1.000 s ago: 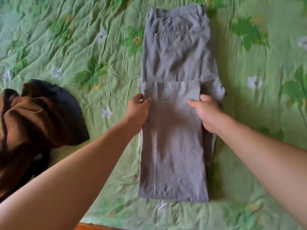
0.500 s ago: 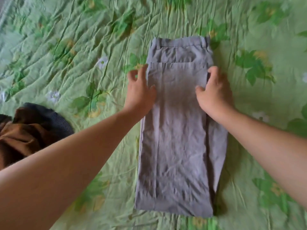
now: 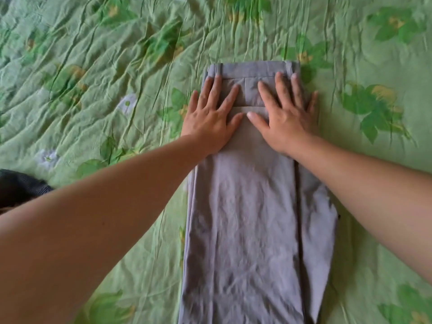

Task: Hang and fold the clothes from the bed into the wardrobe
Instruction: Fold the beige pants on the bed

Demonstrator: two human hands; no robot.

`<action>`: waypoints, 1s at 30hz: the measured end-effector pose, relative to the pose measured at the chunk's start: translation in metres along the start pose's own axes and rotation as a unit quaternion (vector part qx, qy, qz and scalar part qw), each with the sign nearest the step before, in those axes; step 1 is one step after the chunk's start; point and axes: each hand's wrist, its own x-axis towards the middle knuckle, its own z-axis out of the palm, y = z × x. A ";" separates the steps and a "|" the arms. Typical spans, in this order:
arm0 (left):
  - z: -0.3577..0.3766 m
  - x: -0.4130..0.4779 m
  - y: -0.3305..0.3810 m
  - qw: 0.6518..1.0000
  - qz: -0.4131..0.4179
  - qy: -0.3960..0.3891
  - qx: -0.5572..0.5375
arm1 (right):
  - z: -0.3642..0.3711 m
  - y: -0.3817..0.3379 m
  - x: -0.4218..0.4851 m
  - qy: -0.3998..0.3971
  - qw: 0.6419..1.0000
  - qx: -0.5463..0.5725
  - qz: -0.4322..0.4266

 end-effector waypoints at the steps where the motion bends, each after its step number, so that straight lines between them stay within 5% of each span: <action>1: 0.004 0.005 -0.003 1.000 -0.005 -0.012 -0.006 | 0.005 0.002 0.006 -0.009 1.000 -0.006 0.005; 9: 0.004 -0.008 0.001 0.999 -0.032 -0.006 -0.027 | -0.001 0.000 0.000 -0.061 0.998 0.002 0.014; 16: 0.030 -0.181 0.029 1.000 0.000 -0.028 -0.008 | 0.011 0.008 -0.183 -0.019 0.994 -0.044 -0.101; 20: 0.042 -0.207 0.013 0.998 -0.027 -0.060 -0.018 | 0.022 0.034 -0.208 -0.042 0.999 -0.026 0.002; 22: 0.040 -0.204 0.015 0.997 -0.027 -0.066 -0.023 | 0.024 0.028 -0.210 -0.001 0.996 0.070 0.054; 26: 0.032 -0.219 0.013 0.991 -0.044 -0.101 -0.071 | 0.011 0.041 -0.230 0.076 0.909 0.341 0.228; 30: 0.026 -0.242 0.007 0.989 -0.038 -0.114 -0.092 | 0.003 0.056 -0.261 0.036 0.951 0.245 0.184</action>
